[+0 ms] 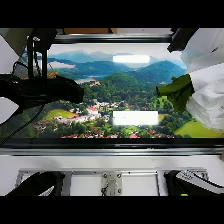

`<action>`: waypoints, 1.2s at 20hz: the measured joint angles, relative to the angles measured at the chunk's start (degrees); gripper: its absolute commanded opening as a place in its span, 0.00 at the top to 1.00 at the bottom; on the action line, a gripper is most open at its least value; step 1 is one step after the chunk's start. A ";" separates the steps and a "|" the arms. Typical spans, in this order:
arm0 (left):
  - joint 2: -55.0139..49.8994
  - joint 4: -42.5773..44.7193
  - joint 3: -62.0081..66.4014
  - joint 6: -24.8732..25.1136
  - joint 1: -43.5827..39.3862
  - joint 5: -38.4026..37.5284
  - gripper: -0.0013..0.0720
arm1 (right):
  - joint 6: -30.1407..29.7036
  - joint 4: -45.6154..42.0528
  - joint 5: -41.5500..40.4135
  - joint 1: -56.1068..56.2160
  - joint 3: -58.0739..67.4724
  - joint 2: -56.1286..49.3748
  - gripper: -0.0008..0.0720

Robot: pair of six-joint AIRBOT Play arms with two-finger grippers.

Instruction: Fold the clothes and pants, and hang the long-sleeved shirts on hangers.

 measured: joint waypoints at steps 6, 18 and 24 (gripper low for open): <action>0.00 -0.02 0.00 -0.48 0.00 0.00 0.96 | 2.82 -4.50 3.80 -0.02 -0.74 -1.25 0.98; -0.02 -0.17 0.00 -0.63 0.00 0.02 0.96 | 13.14 -12.44 13.46 -0.09 -1.01 3.98 0.31; -2.43 -0.13 -0.02 -0.63 0.00 2.21 0.96 | 13.25 -8.63 26.49 4.11 -1.01 9.86 0.31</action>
